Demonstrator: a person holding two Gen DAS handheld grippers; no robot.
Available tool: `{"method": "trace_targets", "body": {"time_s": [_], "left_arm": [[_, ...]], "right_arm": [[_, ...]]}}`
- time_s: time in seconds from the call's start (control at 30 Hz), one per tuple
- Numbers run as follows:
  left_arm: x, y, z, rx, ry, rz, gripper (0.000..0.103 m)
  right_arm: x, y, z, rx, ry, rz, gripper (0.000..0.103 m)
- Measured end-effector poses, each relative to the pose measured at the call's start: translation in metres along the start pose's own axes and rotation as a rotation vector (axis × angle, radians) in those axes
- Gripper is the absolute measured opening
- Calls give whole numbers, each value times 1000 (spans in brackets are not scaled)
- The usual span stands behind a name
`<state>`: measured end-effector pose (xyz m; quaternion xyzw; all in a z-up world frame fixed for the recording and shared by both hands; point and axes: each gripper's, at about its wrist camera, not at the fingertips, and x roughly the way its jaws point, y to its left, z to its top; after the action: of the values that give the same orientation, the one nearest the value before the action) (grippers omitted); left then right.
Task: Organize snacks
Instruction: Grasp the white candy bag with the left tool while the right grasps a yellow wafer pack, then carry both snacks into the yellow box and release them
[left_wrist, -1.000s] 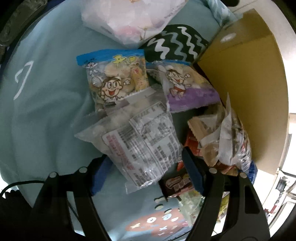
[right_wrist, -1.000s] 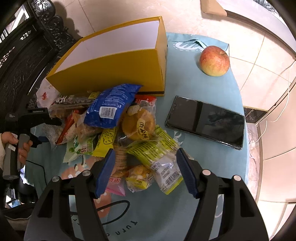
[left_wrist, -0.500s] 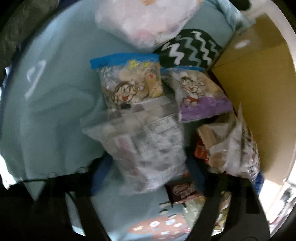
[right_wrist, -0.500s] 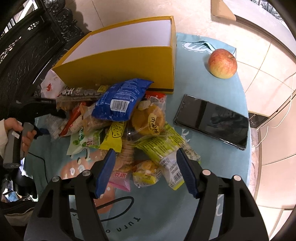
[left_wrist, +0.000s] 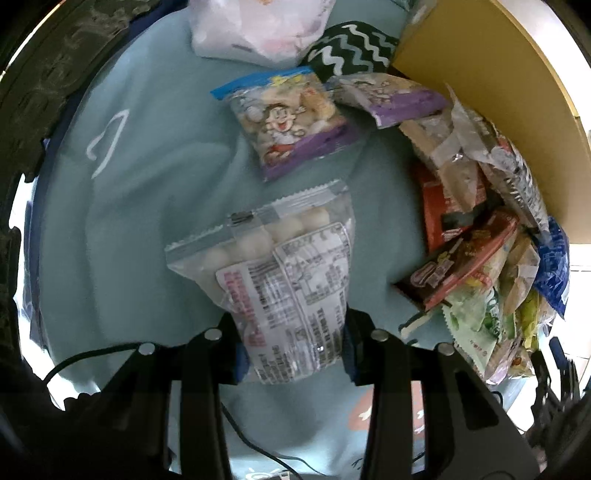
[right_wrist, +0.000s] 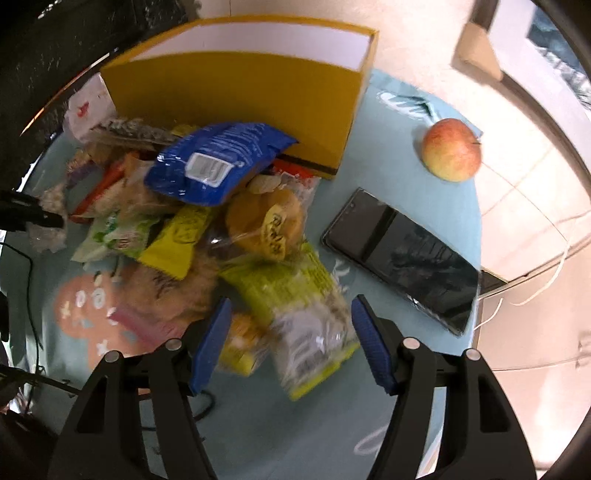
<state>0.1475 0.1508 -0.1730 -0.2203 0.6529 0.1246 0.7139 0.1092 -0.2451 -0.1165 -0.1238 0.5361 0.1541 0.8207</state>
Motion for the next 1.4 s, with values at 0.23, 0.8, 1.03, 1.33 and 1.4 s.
{"method": "trace_targets", "body": {"time_s": [0.23,0.8,1.03,1.33,1.4], "left_arm": [[-4,-4,-9,-7,-24,10,39],[-59,-11,-84,43,-106,-71,38],[-116,-39,-84,134,-220,-143,38],[-178,-125,-35,272,-385,-239,38],[-182,-149,-15,281,-404,-242,38]], "right_arm": [[37,11,12,-104,80,-44,54],[-41,-43,-14,287,10,257,34],[-80,-51,10,284,-135,306,34],[-123,-47,88,228,-350,361,34],[-119,-44,113,222,-384,352,34]]}}
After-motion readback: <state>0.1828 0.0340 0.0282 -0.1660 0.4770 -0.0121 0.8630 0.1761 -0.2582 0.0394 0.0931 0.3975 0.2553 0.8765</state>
